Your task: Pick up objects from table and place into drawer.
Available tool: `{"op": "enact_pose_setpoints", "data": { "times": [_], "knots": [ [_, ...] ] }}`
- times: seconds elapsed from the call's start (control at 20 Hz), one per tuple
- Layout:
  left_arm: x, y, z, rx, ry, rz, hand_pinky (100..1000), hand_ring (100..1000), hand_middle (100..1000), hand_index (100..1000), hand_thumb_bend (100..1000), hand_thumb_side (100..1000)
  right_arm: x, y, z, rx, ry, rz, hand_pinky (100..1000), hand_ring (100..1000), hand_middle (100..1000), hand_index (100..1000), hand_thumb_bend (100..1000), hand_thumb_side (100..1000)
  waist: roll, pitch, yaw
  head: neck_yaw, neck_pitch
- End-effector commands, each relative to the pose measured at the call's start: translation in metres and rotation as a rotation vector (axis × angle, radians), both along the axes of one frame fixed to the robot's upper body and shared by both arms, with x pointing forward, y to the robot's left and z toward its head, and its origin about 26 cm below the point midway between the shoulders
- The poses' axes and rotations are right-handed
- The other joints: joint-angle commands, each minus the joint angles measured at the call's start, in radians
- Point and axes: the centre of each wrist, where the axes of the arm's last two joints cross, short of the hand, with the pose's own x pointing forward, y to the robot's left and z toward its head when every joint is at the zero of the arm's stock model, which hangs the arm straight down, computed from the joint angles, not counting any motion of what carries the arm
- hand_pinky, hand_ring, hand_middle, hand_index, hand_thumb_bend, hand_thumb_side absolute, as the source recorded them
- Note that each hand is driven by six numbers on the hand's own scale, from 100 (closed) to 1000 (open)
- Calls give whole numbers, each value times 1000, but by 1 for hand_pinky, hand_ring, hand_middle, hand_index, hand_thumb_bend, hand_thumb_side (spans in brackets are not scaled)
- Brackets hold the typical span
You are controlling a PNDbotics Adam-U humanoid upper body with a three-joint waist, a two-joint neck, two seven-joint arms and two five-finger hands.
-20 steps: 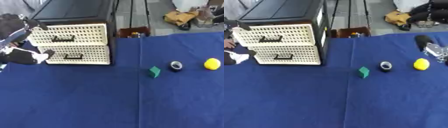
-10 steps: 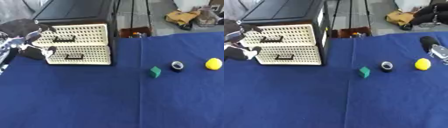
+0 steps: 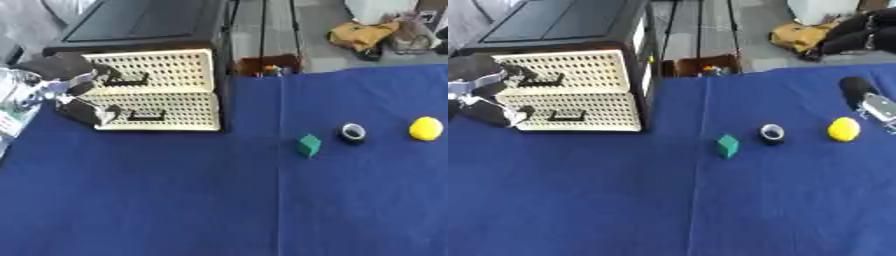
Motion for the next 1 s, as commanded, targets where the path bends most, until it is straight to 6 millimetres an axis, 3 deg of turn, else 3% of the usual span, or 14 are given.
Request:
{"op": "enact_pose_setpoints", "data": {
  "times": [0.05,0.6,0.75,1.0],
  "knots": [
    [2,6,10,7,-53,27,100,100,120,931,199,460,-5,0,8,-2,-30,6,824,936,896,906,100,1000,-4,-17,-2,6,-9],
    [17,9,7,-28,-110,63,100,100,117,913,214,451,-5,1,8,8,-29,18,823,935,893,897,100,1000,-4,-8,-16,19,-27],
    [19,9,5,-46,-93,55,100,100,115,806,218,452,-5,1,8,12,-33,17,824,935,893,899,100,1000,-4,-5,-18,19,-29],
    [22,7,0,-74,-24,45,100,100,110,751,229,442,-6,0,9,26,-45,16,825,934,891,898,100,1000,-5,-1,-21,21,-31]
  ]
}}
